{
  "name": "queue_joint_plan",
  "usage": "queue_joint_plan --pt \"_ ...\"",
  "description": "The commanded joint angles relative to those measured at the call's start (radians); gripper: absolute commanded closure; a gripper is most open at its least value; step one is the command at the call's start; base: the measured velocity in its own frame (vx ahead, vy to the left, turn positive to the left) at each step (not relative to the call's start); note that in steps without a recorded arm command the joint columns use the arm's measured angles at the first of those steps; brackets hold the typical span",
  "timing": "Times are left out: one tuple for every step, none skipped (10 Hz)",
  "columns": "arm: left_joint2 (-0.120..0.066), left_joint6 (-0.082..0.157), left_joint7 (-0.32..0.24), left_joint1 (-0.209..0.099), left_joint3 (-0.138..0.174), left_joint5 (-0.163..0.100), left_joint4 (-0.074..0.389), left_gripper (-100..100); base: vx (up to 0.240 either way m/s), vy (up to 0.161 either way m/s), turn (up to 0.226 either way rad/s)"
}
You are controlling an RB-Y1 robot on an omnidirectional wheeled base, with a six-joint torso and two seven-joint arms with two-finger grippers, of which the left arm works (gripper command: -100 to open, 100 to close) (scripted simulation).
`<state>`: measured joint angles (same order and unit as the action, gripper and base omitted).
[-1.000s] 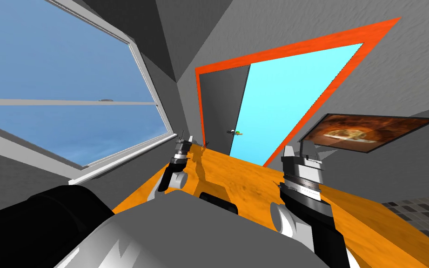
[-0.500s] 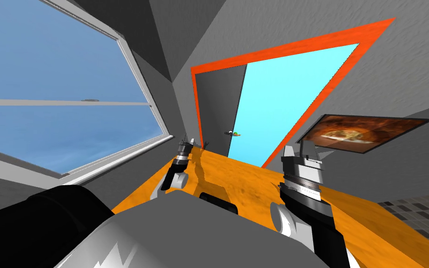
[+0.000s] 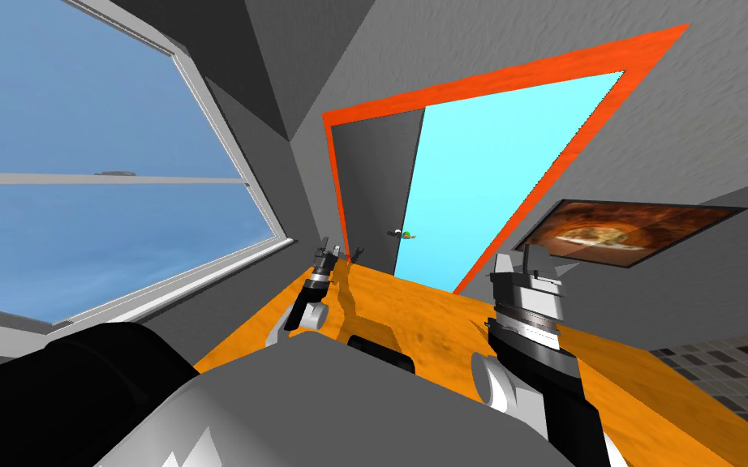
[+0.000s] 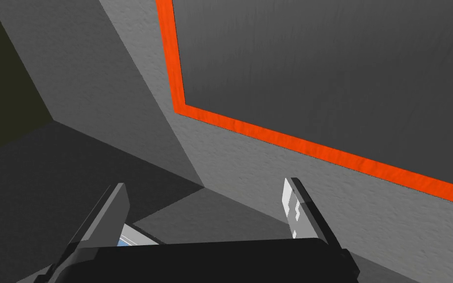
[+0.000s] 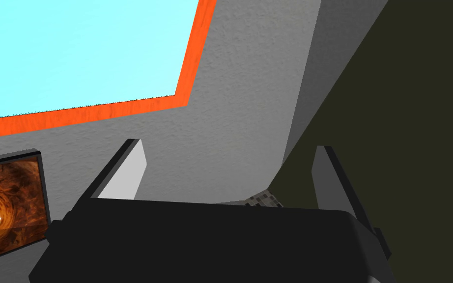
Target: Pull the door open
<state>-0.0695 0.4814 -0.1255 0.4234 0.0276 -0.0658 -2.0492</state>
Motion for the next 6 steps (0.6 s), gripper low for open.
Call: queue_joint_plan --pt "-0.007 0.006 -0.002 -0.011 0.003 0.0 0.032 -100 0.101 -0.038 -0.047" --pt "-0.011 0.012 -0.003 -0.015 0.004 0.0 0.052 -100 0.09 -0.039 -0.044" --pt "-0.015 0.018 -0.005 -0.019 0.005 -0.001 0.073 -100 0.091 -0.042 -0.05" --pt "-0.019 0.024 -0.006 -0.023 0.006 -0.001 0.093 -100 0.088 -0.06 -0.048" --pt "-0.023 0.03 -0.007 -0.027 0.007 -0.001 0.114 -100 0.089 -0.069 -0.044" --pt "-0.027 0.036 -0.009 -0.032 0.009 -0.001 0.135 -100 0.093 -0.065 -0.038"
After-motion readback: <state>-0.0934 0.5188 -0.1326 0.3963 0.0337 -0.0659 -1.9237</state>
